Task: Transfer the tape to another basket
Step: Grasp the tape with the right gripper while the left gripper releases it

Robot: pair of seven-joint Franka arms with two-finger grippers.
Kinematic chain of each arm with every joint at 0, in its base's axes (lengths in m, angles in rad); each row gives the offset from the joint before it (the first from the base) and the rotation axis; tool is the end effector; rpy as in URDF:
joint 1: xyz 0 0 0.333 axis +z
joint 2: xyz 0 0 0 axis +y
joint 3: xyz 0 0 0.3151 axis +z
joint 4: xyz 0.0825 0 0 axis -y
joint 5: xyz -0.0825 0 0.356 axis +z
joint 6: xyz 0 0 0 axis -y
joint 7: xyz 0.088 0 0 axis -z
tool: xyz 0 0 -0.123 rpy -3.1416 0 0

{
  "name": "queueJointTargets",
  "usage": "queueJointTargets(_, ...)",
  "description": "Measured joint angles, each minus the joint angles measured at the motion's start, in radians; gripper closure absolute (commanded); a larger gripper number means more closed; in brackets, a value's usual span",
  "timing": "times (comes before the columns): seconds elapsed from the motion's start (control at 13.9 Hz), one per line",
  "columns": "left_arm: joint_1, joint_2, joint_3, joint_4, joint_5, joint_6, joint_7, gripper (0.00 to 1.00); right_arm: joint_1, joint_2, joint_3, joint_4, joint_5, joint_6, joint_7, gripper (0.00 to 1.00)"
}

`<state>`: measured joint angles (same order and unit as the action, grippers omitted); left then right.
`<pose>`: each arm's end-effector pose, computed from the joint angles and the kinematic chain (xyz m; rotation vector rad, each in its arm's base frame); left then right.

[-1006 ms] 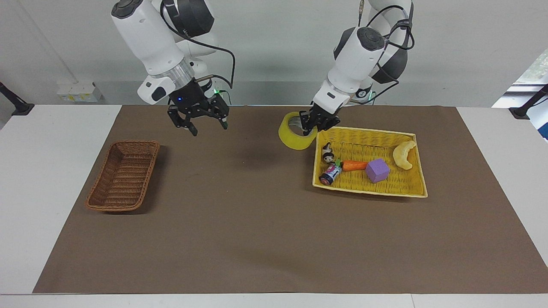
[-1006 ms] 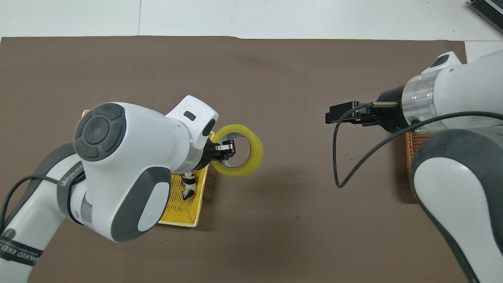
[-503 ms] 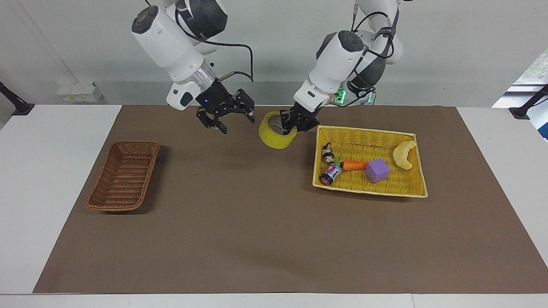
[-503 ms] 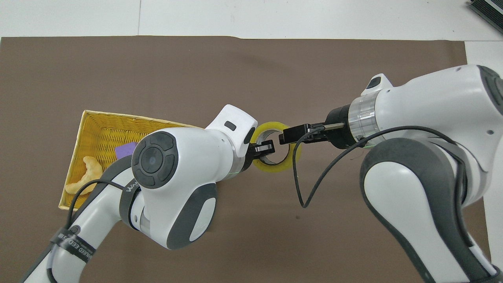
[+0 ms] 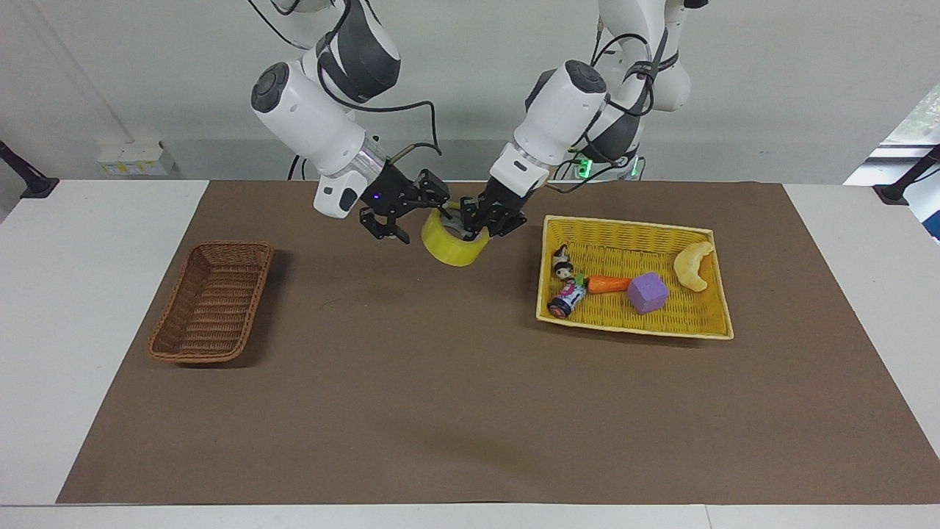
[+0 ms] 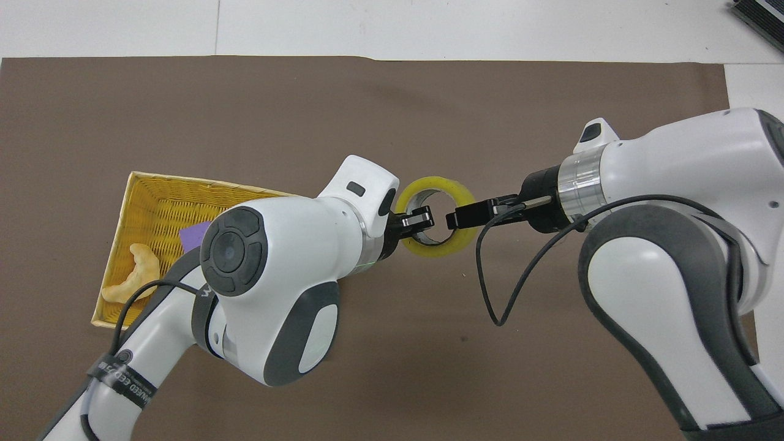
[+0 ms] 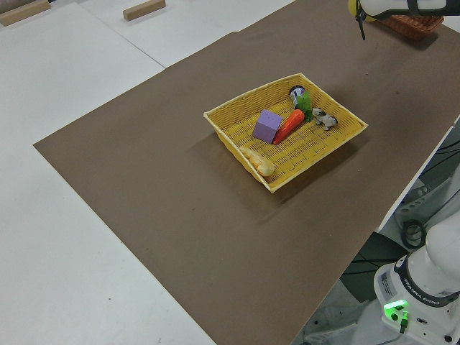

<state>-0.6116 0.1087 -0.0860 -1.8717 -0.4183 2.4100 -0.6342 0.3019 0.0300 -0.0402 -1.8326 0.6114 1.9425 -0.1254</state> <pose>0.4623 -0.3939 0.4976 2.5896 0.2493 0.1538 0.5271 0.1905 0.5208 -2.5506 -0.2330 -0.0501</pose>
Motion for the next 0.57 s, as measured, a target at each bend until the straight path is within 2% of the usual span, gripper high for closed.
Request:
queueJointTargets(0.22,-0.001,-0.002,-0.027,0.021,-0.002,0.014,-0.009,1.0,-0.007,0.001,0.0,-0.002,0.009,0.009,0.005,0.18)
queueJointTargets(0.43,-0.006,-0.002,-0.046,0.026,-0.002,0.034,-0.048,1.0,-0.009,0.002,-0.003,-0.002,0.038,0.024,0.006,1.0)
queueJointTargets(0.5,-0.008,-0.001,-0.045,0.026,-0.002,0.034,-0.057,0.71,-0.008,0.001,-0.003,-0.002,0.041,0.024,0.009,1.0)
queueJointTargets(0.57,-0.008,-0.001,-0.045,0.026,-0.002,0.035,-0.059,0.57,-0.008,0.001,-0.003,-0.002,0.041,0.024,0.025,1.0)
